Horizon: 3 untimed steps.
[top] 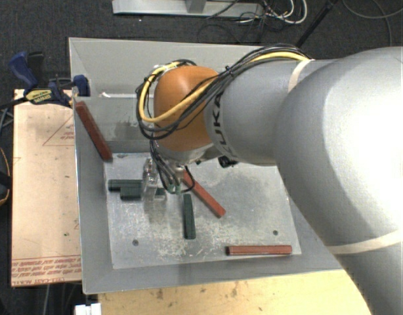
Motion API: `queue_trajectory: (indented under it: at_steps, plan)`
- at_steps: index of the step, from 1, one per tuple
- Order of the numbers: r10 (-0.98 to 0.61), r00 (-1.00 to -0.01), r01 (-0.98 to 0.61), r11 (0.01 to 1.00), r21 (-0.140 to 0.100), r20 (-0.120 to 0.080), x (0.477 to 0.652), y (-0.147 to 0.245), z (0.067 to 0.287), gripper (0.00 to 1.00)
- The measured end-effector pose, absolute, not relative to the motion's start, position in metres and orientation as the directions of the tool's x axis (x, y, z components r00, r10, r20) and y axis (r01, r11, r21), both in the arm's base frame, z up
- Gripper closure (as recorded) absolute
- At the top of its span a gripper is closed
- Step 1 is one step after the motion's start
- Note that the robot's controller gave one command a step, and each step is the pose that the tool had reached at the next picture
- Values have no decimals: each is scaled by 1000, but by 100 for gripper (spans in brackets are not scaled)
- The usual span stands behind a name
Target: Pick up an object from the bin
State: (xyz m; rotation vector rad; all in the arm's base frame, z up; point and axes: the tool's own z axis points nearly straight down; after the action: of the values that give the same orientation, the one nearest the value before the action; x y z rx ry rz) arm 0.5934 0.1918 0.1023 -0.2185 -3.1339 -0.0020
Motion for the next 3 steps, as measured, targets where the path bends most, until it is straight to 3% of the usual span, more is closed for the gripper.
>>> queue_trajectory:
  at_steps: [1, 2, 3]
  plan:
    - [140, -990, 140, 990, 3, -2, 597, 177, 119, 100]
    - [139, -990, 139, 990, 1, -3, 602, 190, 123, 100]
    - [29, -1000, 29, 1000, 3, -2, 561, 148, 105, 100]
